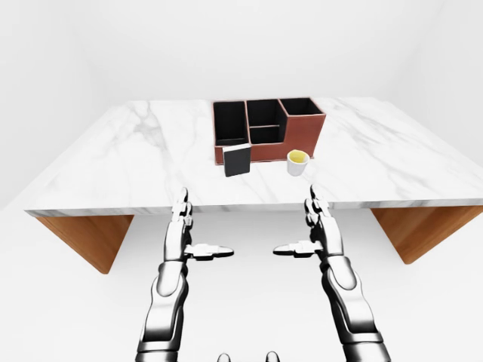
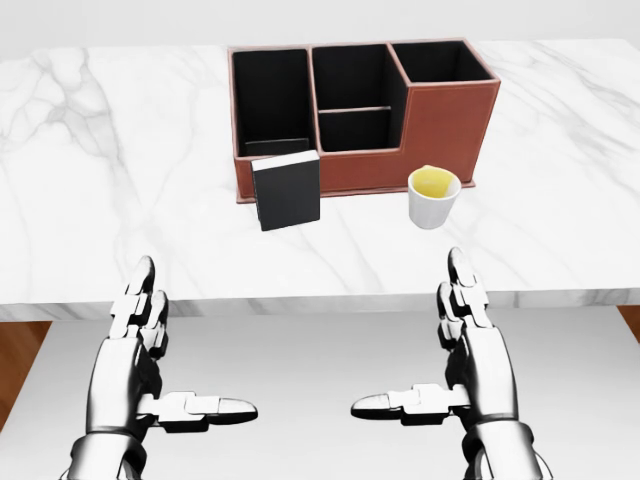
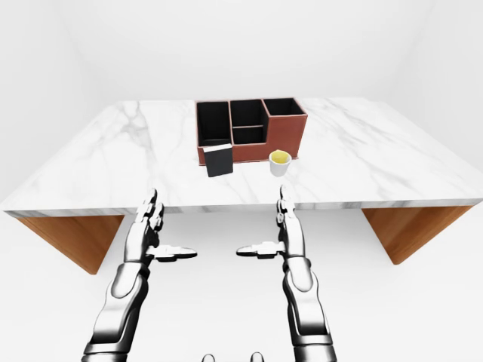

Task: Pick up the book and place it in the caddy.

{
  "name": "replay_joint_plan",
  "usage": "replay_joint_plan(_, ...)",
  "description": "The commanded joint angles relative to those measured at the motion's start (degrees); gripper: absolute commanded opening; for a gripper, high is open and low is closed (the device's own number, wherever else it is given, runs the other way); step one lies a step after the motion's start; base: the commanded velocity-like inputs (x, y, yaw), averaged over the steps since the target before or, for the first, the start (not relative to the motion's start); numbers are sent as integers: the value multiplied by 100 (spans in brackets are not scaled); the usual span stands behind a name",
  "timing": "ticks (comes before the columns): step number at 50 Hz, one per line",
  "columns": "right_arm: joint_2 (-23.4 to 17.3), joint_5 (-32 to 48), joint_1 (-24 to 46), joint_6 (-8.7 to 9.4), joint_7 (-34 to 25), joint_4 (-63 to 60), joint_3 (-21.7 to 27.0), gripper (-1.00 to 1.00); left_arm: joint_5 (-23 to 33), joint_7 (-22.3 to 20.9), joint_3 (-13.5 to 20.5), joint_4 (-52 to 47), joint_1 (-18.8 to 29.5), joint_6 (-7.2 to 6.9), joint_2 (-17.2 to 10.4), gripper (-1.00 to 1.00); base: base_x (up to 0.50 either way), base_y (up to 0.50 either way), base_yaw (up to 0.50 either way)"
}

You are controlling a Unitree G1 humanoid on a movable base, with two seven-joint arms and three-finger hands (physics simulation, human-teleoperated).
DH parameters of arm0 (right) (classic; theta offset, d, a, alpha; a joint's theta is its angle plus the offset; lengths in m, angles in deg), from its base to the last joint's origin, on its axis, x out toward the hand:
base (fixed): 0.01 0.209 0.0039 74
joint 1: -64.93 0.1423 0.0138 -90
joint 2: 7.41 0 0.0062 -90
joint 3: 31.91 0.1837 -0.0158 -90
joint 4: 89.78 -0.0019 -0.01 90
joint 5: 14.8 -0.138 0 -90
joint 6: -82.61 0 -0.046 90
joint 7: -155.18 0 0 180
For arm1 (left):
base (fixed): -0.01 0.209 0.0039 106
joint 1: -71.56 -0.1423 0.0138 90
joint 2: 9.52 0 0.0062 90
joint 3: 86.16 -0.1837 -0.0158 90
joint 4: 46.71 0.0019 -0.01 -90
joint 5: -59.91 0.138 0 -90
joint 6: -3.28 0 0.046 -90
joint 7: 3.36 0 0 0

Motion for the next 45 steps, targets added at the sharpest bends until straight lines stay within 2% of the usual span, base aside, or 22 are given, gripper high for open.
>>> replay_joint_plan(1,-68,-152,41,3,-255,79,133,100,18,-111,137,-37,-12,11,-72,100,0,0,0)
replay_joint_plan(7,-56,-126,51,-11,-277,149,105,100,27,-110,164,-53,-3,-9,-77,100,0,0,0)
replay_joint_plan(13,-49,-53,64,57,-257,123,68,100,21,-113,200,26,52,29,-92,100,0,0,0)
replay_joint_plan(16,-39,-45,71,83,-273,117,46,100,9,-113,208,-1,63,2,-94,100,0,0,0)
replay_joint_plan(17,-46,33,84,165,-244,83,16,100,11,-114,206,-27,52,-10,-94,100,0,0,0)
replay_joint_plan(19,-44,40,79,139,-261,87,12,100,12,-113,205,-59,46,-34,-94,100,0,0,0)
replay_joint_plan(22,-50,130,89,208,-223,70,1,100,9,-108,216,-65,51,-30,-96,100,0,0,0)
replay_joint_plan(26,-43,188,83,145,-246,57,-17,100,15,-98,221,-82,53,-37,-98,100,0,0,0)
replay_joint_plan(31,-35,96,16,264,-312,-145,-1,100,28,-91,216,-86,36,-13,-95,100,0,0,0)
replay_joint_plan(33,-40,130,7,223,-303,-148,-8,100,30,-91,214,-97,31,-18,-94,100,21,0,0)
replay_joint_plan(34,-40,154,-17,144,-325,-133,-31,100,31,-88,219,-85,40,-15,-96,100,42,0,0)
replay_joint_plan(39,-38,186,-10,127,-326,-103,-21,100,24,-81,230,-87,28,9,-97,100,50,0,0)
replay_joint_plan(41,-47,214,11,59,-321,-16,-15,100,21,-79,233,-59,42,21,-98,100,50,0,0)
replay_joint_plan(45,-40,234,10,83,-327,-41,-34,100,19,-80,228,-105,34,-17,-97,100,50,0,0)
